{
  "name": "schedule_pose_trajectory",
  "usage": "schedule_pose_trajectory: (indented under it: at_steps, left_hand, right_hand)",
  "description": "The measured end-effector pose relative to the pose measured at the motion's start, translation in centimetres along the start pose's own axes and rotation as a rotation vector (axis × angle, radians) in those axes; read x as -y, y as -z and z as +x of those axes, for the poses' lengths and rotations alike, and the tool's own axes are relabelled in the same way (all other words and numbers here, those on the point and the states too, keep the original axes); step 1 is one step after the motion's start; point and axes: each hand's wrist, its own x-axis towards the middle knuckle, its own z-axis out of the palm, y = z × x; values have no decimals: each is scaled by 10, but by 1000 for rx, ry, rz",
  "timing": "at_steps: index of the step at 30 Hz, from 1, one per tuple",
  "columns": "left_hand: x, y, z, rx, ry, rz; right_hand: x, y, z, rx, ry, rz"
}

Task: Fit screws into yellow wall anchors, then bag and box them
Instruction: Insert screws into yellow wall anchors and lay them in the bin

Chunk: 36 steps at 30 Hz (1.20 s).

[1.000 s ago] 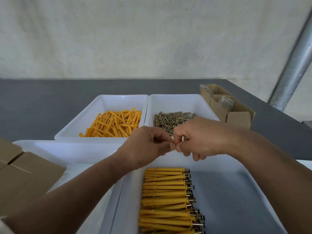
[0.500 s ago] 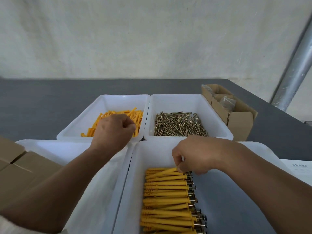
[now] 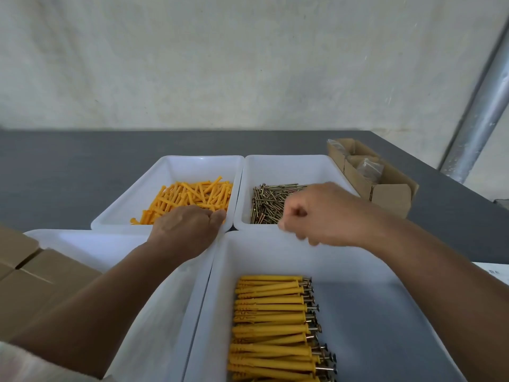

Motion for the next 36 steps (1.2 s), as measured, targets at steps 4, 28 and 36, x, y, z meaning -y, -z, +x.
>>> schedule_pose_trajectory:
  at_steps: [4, 28, 36]
  left_hand:
    - [0, 1, 0, 39, -18, -6]
    - [5, -5, 7, -13, -91, 22]
    - [5, -5, 8, -17, -83, 34]
  right_hand:
    - [-25, -8, 15, -245, -68, -28]
    - [-46, -28, 53, 281, -265, -28]
    - [-51, -31, 54, 198, -356, -15]
